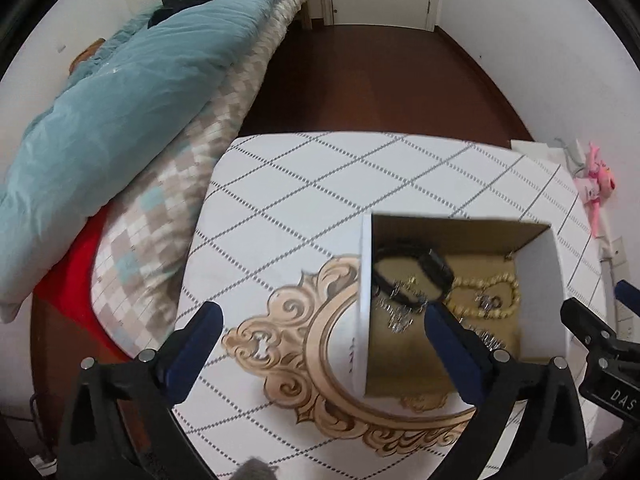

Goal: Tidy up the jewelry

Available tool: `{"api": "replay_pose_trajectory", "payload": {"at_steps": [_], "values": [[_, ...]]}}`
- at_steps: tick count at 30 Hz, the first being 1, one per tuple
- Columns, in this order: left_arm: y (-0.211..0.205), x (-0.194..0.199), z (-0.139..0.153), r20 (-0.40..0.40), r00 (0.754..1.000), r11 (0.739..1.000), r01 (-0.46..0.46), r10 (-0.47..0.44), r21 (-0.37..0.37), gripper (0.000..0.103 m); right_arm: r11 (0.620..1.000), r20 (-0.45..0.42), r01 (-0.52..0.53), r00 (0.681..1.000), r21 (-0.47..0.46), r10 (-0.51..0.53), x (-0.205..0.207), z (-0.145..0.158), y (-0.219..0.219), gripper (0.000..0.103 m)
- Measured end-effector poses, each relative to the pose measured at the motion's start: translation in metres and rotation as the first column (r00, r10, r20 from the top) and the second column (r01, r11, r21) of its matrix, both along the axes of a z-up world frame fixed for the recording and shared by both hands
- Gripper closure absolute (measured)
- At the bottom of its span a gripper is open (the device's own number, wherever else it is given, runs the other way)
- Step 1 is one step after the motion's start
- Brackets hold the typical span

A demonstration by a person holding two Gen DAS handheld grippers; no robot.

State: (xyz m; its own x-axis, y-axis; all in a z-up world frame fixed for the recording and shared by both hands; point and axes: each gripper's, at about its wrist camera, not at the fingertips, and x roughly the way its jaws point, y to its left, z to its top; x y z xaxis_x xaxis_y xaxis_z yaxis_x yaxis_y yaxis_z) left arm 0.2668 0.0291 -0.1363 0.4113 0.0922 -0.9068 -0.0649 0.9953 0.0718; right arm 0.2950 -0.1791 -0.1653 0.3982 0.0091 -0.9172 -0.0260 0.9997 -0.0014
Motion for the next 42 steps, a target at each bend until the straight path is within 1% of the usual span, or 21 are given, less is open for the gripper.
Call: {"api": "replay_pose_trajectory", "payload": {"at_steps": [6,13,17,22,24,27,30,36,39,42], "values": [[-0.005,-0.019,-0.010,-0.012,1.000,1.000,0.006,-0.006,-0.002,0.000,0.999,-0.009,0.005,1.000,-0.039,-0.005,-0.026,-0.012,0.001,0.000],[-0.009,-0.029,-0.014,-0.020,1.000,1.000,0.001,-0.002,-0.023,0.000,0.998,-0.006,0.013,1.000,-0.056,-0.013,-0.035,-0.015,0.004,0.000],[-0.008,-0.032,-0.006,-0.003,1.000,1.000,-0.008,0.008,-0.029,0.000,0.998,-0.002,0.024,1.000,-0.055,-0.024,-0.039,-0.012,0.002,0.000],[-0.008,-0.043,0.014,0.024,1.000,0.999,-0.011,0.012,-0.048,0.000,0.998,0.025,0.046,0.999,-0.039,-0.045,-0.047,0.003,-0.004,0.000],[-0.008,-0.051,0.026,0.042,0.999,0.999,-0.013,0.015,-0.052,0.000,0.998,0.045,0.054,0.998,-0.037,-0.052,-0.056,0.016,-0.006,0.000],[-0.010,-0.071,0.051,0.087,0.996,0.998,-0.012,0.017,-0.054,0.000,0.998,0.079,0.060,0.995,-0.036,-0.057,-0.070,0.037,-0.008,0.000],[-0.011,-0.089,0.075,0.125,0.992,0.998,-0.009,0.017,-0.060,0.000,0.997,0.132,0.066,0.989,-0.035,-0.061,-0.093,0.067,-0.009,0.000],[-0.018,-0.139,0.135,0.220,0.975,0.998,0.011,0.003,-0.062,0.000,0.998,0.232,0.062,0.971,-0.034,-0.052,-0.143,0.130,-0.007,0.000],[-0.018,-0.161,0.158,0.255,0.967,0.998,0.008,0.010,-0.070,0.000,0.997,0.277,0.063,0.960,-0.039,-0.050,-0.166,0.158,-0.008,0.000],[-0.018,-0.177,0.175,0.275,0.961,0.996,0.015,0.010,-0.086,0.000,0.997,0.318,0.063,0.947,-0.038,-0.048,-0.189,0.187,-0.007,0.000]]}}
